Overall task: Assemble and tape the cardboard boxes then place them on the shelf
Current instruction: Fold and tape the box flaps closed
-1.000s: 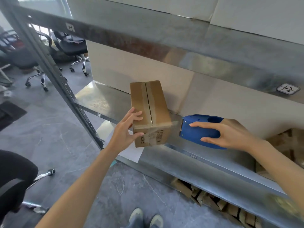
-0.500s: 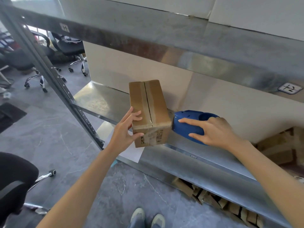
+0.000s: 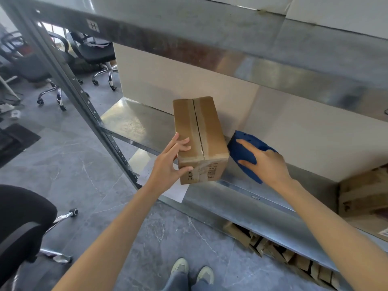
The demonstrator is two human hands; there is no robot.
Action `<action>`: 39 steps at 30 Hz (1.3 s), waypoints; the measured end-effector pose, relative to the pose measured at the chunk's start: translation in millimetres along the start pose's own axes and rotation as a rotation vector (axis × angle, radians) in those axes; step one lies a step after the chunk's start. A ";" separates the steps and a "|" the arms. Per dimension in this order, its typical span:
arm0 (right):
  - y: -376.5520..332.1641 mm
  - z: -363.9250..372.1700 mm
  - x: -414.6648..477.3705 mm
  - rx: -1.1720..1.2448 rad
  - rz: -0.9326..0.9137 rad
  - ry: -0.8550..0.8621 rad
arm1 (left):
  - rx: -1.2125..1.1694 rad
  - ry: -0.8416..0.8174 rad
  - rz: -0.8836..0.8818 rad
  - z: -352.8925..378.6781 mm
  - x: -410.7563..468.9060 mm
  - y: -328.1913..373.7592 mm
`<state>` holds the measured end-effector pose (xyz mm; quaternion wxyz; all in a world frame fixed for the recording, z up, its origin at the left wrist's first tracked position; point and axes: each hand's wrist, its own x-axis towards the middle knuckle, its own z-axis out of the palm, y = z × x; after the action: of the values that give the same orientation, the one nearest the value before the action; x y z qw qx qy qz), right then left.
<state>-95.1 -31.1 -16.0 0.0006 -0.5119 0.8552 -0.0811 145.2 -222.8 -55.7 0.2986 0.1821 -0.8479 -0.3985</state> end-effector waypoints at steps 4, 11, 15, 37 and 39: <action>19.3 29.6 5.8 0.166 0.112 -0.049 | -0.003 0.012 0.003 1.7 -0.3 -2.5; 34.4 61.4 14.2 0.328 0.229 -0.179 | -0.044 0.029 -0.001 3.3 -1.0 -1.4; 37.6 70.0 15.6 0.328 0.200 -0.209 | -0.051 0.034 -0.002 3.3 -1.1 0.3; 37.7 12.4 5.4 0.393 0.216 -0.127 | -0.065 -0.028 0.038 -3.5 1.3 -0.6; 20.7 0.3 5.6 0.444 0.058 -0.129 | -0.049 -0.039 0.049 -6.7 2.1 -0.8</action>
<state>-115.8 -26.4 -18.8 0.1699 -0.4786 0.8290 -0.2343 148.1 -228.2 -52.1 0.2961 0.1462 -0.8476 -0.4154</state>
